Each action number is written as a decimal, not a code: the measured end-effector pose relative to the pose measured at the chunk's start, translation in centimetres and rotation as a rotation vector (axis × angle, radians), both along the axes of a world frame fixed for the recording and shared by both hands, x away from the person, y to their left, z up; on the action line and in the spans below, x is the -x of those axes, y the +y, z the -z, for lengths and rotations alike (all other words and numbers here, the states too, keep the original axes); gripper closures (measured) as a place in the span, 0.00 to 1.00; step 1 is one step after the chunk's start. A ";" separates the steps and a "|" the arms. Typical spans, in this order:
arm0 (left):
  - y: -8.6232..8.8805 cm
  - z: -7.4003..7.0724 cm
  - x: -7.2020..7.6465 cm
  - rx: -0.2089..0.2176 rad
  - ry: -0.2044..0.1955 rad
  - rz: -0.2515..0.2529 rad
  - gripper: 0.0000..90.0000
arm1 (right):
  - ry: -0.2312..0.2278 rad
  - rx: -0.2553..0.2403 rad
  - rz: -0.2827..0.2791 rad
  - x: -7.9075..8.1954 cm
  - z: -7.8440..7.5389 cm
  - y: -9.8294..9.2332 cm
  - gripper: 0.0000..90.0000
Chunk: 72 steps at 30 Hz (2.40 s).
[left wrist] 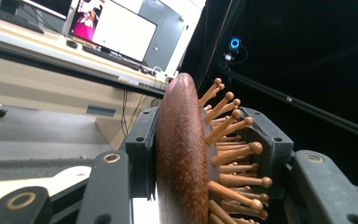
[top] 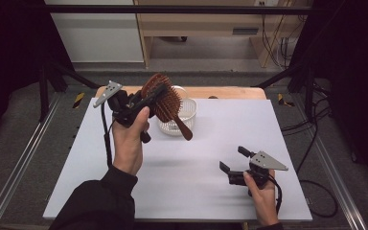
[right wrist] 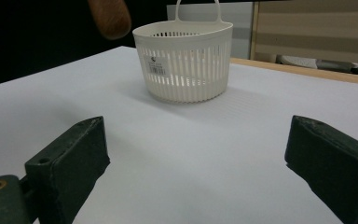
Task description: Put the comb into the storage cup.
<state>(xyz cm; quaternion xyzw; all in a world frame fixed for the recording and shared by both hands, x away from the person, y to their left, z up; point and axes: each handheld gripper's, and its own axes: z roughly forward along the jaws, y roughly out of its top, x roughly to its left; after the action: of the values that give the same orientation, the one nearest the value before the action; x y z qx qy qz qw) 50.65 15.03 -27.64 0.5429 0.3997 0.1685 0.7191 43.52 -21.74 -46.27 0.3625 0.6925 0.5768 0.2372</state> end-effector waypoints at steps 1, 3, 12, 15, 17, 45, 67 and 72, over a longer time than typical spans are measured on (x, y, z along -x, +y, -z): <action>-0.1 -0.2 -0.2 0.001 -0.003 -0.005 0.56 | -0.002 0.004 -0.001 0.0 0.0 0.1 0.07; -0.1 -0.6 -0.7 0.006 -0.010 -0.009 0.56 | -0.003 -0.002 -0.005 0.1 0.0 0.1 0.07; -0.5 -1.7 -3.5 0.022 -0.027 -0.041 0.56 | -0.005 -0.010 -0.018 0.1 0.1 0.6 0.06; -0.5 -2.0 -4.4 0.033 -0.021 -0.045 0.56 | -0.009 -0.017 -0.010 0.0 0.0 0.5 0.06; -0.6 -2.2 -4.8 0.026 -0.028 -0.054 0.56 | -0.008 -0.022 -0.007 0.0 0.0 0.4 0.06; -1.2 -1.9 -8.9 -0.082 -0.038 -0.176 0.56 | -0.013 -0.030 -0.023 0.1 0.1 1.0 0.05; -2.3 0.4 -10.6 -0.122 0.013 -0.192 0.56 | -0.027 -0.009 -0.013 0.2 0.1 1.0 0.05; -2.2 0.8 -10.8 -0.111 0.026 -0.195 0.56 | -0.043 0.002 0.004 0.3 0.1 0.9 0.06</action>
<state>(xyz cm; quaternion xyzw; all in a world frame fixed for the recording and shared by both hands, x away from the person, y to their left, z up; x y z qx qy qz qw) 61.44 12.82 -28.42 0.5424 0.4500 0.2525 0.6630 43.23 -20.80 -46.33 0.3513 0.6871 0.5833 0.2536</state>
